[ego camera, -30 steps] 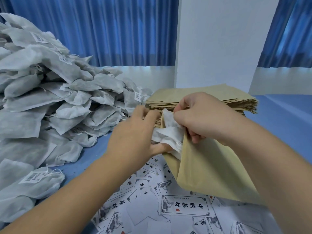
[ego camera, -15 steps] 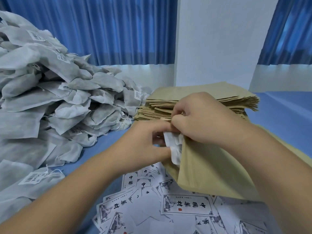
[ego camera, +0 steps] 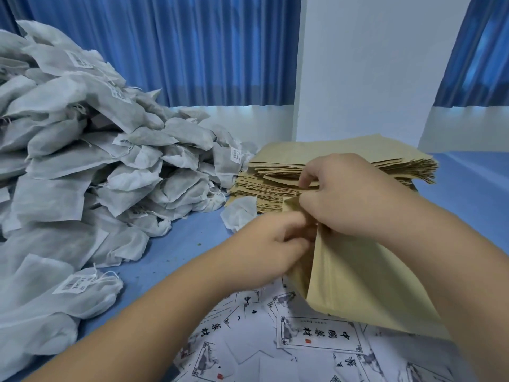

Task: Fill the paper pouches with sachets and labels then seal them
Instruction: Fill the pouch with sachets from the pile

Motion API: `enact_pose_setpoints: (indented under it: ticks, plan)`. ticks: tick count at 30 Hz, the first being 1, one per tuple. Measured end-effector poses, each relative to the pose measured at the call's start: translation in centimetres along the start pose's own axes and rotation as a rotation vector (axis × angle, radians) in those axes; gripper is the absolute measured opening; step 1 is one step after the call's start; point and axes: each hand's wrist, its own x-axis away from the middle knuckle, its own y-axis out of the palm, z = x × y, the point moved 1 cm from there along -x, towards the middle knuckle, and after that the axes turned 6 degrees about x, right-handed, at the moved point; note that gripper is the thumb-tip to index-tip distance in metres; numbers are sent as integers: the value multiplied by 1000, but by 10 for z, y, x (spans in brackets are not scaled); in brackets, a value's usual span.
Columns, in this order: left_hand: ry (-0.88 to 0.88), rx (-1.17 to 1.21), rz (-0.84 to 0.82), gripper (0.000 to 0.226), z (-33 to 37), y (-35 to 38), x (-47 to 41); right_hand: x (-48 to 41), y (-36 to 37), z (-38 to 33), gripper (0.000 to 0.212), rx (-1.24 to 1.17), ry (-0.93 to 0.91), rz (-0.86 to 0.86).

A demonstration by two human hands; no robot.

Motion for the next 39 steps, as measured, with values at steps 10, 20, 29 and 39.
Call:
enact_pose_setpoints:
  ticks: [10, 20, 29, 39]
  plan:
    - [-184, -964, 48, 52, -82, -58, -10, -3, 10, 7, 16, 15, 25, -65]
    - [-249, -842, 314, 25, -91, -66, -8, -6, 6, 13, 12, -149, 53, -83]
    - [402, -737, 583, 27, -26, -57, 15, -8, -1, 19, 14, -241, 66, -44]
    - [515, -551, 235, 32, -3, -9, 8, -5, -4, 14, 15, -271, 47, -42]
